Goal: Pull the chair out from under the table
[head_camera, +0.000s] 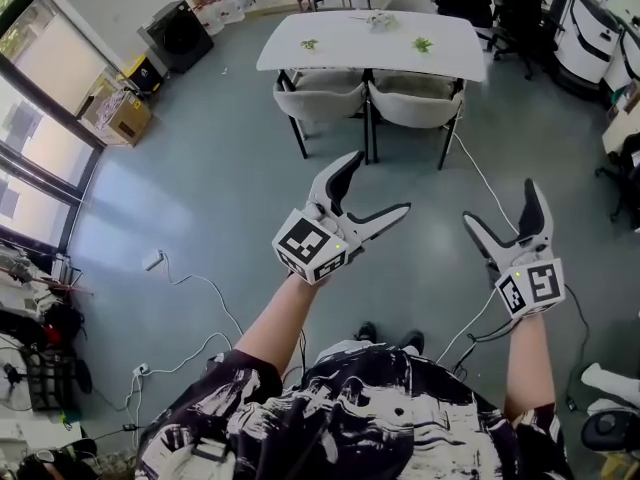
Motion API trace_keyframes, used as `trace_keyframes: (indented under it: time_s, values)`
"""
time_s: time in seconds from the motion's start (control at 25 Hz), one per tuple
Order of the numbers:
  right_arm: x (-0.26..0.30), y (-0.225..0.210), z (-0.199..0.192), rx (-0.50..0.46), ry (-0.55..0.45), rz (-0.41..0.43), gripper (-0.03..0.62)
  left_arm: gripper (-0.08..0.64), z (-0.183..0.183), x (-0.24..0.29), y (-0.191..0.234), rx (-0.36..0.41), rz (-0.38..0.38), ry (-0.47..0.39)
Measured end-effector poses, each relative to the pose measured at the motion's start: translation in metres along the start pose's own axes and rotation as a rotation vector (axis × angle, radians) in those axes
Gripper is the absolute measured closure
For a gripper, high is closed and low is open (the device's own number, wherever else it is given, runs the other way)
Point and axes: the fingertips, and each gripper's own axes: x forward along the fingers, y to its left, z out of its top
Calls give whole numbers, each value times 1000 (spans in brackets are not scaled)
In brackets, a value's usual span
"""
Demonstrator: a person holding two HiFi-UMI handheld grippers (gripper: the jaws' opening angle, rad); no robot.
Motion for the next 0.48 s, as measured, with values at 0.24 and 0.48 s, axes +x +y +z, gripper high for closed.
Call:
trace_keyframes:
  time_s: [0.24,0.48]
  values:
    - [23,12,-5,-10,6,-46,63,117,-11,-2,29,-9,-66,-2]
    - [44,-7,-15,-31,26,-64,63,117,-20,29,44,-32,-115,-18]
